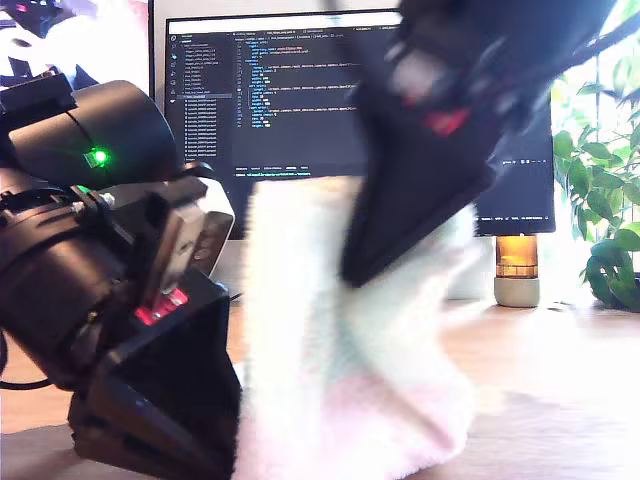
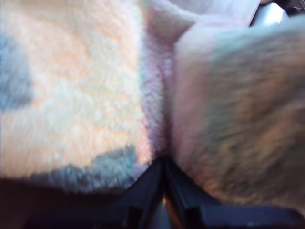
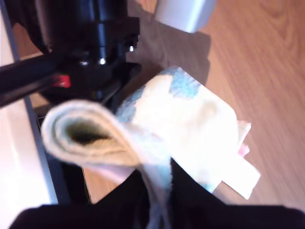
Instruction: Fold the tea towel to a neat square and place it to the right
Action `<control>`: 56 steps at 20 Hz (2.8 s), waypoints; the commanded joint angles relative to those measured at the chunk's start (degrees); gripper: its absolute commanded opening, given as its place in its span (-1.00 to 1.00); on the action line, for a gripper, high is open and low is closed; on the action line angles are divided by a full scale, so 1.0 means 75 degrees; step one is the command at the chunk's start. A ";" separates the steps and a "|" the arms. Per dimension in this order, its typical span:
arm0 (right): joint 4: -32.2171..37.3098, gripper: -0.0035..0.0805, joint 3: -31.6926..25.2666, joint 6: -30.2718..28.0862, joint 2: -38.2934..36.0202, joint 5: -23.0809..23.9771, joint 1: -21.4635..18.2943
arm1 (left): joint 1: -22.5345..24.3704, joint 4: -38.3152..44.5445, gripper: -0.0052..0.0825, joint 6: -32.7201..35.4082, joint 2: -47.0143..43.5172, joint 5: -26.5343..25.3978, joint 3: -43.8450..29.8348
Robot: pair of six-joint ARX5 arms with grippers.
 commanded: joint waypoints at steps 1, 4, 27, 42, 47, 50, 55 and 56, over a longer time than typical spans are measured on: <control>0.0079 -0.95 0.0134 -0.0020 0.0347 -0.0108 -0.0026 | -0.0102 -0.0166 -0.93 -0.0026 0.0073 0.0143 -0.0312; 0.0283 -0.95 0.0187 -0.0181 0.0810 -0.0122 -0.0032 | -0.0070 -0.0256 -0.93 -0.0026 -0.0274 0.0184 -0.0312; 0.1676 -0.91 0.0277 -0.0752 0.1798 -0.0347 -0.0452 | 0.0102 -0.1352 -0.93 -0.0020 -0.2136 0.0122 -0.0312; 0.1734 -0.45 0.1209 -0.0361 0.1798 -0.0251 -0.0370 | 0.0131 -0.1568 -0.93 -0.0023 -0.2757 -0.0268 -0.0312; 0.0976 -0.36 0.1737 -0.0358 0.1795 -0.0087 -0.0370 | 0.0131 -0.1568 -0.93 0.0204 -0.2757 -0.0868 -0.0312; 0.0697 -0.32 0.1947 -0.0358 0.1795 -0.0050 -0.0379 | 0.0134 -0.1550 -0.93 0.0332 -0.2757 -0.1338 -0.0312; -0.0117 -0.33 0.2221 -0.0347 0.1795 0.0248 -0.0376 | 0.0184 -0.1559 -0.93 0.0481 -0.2757 -0.1979 -0.0312; -0.0329 -0.33 0.2250 -0.0350 0.1795 0.0169 -0.0376 | 0.0184 -0.1559 -0.93 0.0525 -0.2757 -0.2186 -0.0312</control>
